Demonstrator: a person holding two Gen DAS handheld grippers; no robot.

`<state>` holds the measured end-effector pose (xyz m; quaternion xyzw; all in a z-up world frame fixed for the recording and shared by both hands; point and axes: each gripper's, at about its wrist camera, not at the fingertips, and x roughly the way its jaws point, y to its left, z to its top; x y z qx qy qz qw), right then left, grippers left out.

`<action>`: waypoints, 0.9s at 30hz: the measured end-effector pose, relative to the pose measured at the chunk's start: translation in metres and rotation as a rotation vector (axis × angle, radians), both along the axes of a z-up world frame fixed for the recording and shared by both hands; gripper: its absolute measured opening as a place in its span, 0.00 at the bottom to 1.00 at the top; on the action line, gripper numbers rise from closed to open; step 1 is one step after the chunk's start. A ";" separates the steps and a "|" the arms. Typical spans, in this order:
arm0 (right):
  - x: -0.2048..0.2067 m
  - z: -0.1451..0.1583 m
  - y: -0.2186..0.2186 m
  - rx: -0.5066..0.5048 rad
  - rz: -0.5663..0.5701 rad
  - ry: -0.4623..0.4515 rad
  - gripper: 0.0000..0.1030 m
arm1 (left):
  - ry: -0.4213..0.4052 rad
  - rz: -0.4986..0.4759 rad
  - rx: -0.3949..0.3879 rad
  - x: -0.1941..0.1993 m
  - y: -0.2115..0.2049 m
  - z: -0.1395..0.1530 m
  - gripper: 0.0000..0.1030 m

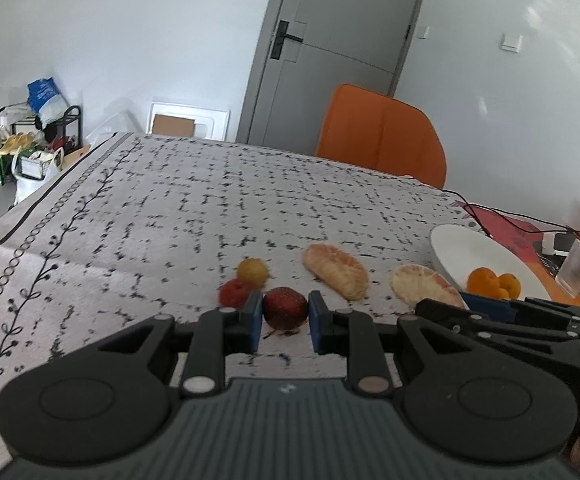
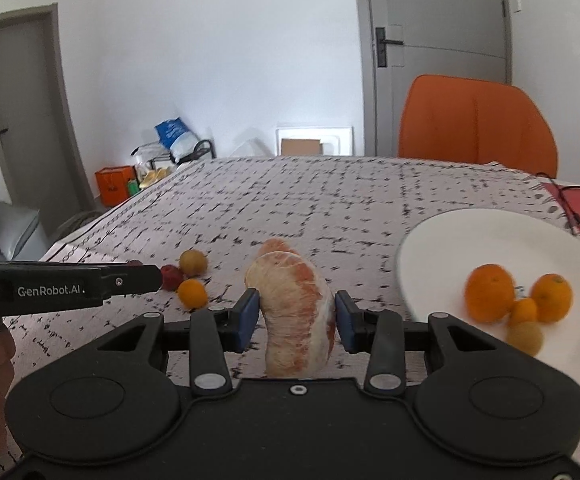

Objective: Organize fruits
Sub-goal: 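Carry the red plum and pomelo segment over the white bowl with both tools, then open both tools to drop the plum and pomelo segment into the bowl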

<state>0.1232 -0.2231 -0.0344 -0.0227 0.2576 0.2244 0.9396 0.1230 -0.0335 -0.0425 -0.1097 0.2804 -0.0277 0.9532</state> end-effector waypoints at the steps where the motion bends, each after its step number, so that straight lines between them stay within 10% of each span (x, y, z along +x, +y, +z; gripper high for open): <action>1: 0.000 0.002 -0.005 0.003 -0.011 -0.006 0.38 | -0.002 -0.005 0.003 0.001 -0.003 0.001 0.22; 27: 0.011 0.002 -0.102 0.030 -0.318 -0.062 0.38 | -0.035 -0.189 0.049 0.045 -0.097 0.015 0.22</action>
